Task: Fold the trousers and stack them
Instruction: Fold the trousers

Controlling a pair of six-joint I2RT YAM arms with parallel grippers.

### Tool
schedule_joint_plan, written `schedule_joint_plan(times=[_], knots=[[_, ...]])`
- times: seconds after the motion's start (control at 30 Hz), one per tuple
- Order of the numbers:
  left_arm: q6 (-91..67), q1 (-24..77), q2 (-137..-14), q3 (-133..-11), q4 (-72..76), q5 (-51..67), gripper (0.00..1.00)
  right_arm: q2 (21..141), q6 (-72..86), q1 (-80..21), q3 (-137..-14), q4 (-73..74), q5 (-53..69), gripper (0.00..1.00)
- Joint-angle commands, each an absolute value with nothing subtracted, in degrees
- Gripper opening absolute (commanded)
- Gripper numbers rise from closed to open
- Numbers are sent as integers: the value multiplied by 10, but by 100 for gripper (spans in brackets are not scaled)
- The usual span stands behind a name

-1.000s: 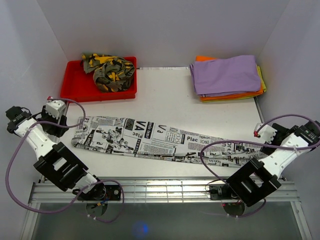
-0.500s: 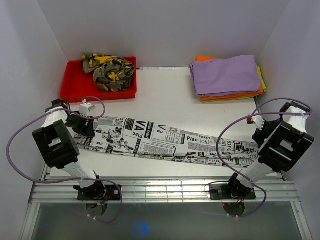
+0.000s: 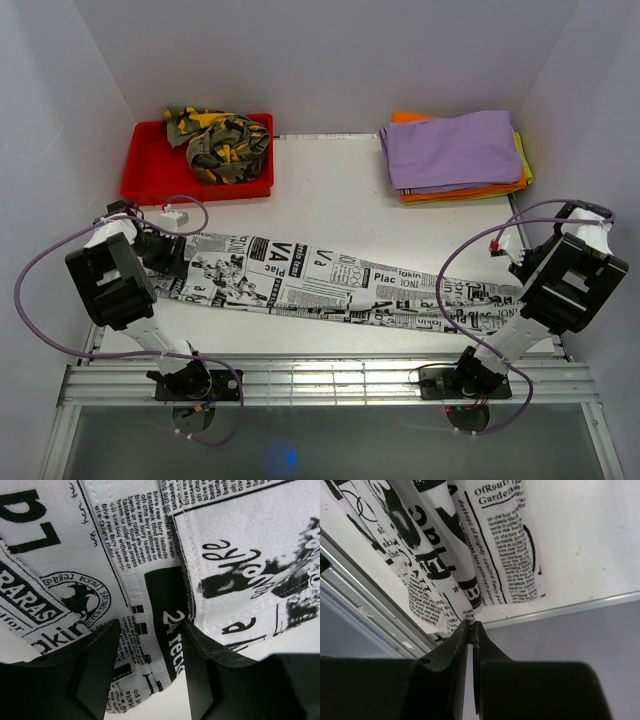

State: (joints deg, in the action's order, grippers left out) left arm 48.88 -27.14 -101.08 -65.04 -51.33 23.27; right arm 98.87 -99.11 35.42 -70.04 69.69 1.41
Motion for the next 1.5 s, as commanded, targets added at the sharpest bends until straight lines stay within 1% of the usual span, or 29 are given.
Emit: schedule_joint_plan(times=[0.0, 0.23, 0.33, 0.37, 0.43, 0.47, 0.5, 0.53, 0.6, 0.63, 0.7, 0.73, 0.77, 0.8, 0.83, 0.87, 0.9, 0.97, 1.0, 1.07, 1.17, 1.2, 1.23, 1.27, 1.3, 1.4, 1.47], knots=[[465, -278, -1045, -640, -504, 189, 62, 988, -994, 349, -758, 750, 7, 8], [455, -292, -1056, -629, -496, 184, 58, 948, -1030, 338, -773, 750, 17, 8], [450, -301, -1051, -628, -487, 187, 55, 934, -1014, 336, -801, 714, 63, 8], [449, -303, -1055, -629, -489, 186, 53, 933, -1004, 336, -819, 703, 107, 8], [447, -313, -1061, -628, -491, 180, 46, 940, -955, 330, -904, 698, 149, 8], [446, -317, -1069, -626, -491, 179, 43, 953, -941, 321, -942, 708, 191, 8], [444, -322, -1074, -625, -491, 178, 37, 960, -914, 316, -1020, 720, 213, 8], [441, -330, -1080, -623, -491, 178, 33, 968, -905, 313, -1058, 731, 233, 8], [432, -337, -1100, -621, -492, 173, 25, 964, -890, 305, -1119, 750, 287, 8], [428, -345, -1106, -621, -490, 171, 23, 951, -891, 304, -1113, 751, 300, 8], [421, -353, -1116, -624, -490, 170, 18, 882, -965, 304, -1057, 750, 306, 8], [420, -359, -1123, -625, -490, 169, 14, 849, -1004, 305, -957, 750, 295, 8], [419, -363, -1126, -626, -490, 168, 12, 784, -1086, 312, -897, 747, 257, 8], [422, -366, -1128, -625, -490, 167, 11, 754, -1122, 321, -835, 726, 237, 8], [424, -370, -1130, -625, -490, 166, 11, 723, -1152, 331, -715, 704, 219, 8], [426, -373, -1131, -624, -490, 163, 9, 676, -1198, 358, -661, 678, 187, 8], [430, -375, -1131, -623, -490, 163, 8, 662, -1214, 370, -613, 618, 168, 8], [435, -381, -1131, -622, -492, 157, 5, 655, -1231, 409, -530, 569, 136, 8], [437, -382, -1131, -622, -492, 155, 4, 663, -1239, 420, -518, 555, 124, 8], [442, -386, -1131, -624, -493, 152, 3, 705, -1238, 453, -518, 530, 113, 8], [449, -388, -1126, -637, -498, 160, 2, 753, -1216, 469, -550, 525, 111, 8], [456, -389, -1117, -643, -510, 197, 4, 759, -1209, 469, -564, 525, 112, 8], [497, -389, -1068, -656, -534, 280, 14, 765, -1200, 469, -577, 533, 122, 8], [513, -389, -1048, -661, -545, 281, 14, 764, -1200, 469, -577, 538, 129, 8], [532, -384, -1027, -667, -558, 338, 21, 761, -1203, 469, -585, 546, 136, 8], [600, -358, -951, -691, -613, 414, 30, 741, -1218, 469, -588, 569, 167, 8], [654, -335, -914, -681, -639, 430, 32, 724, -1235, 469, -582, 577, 177, 8]])
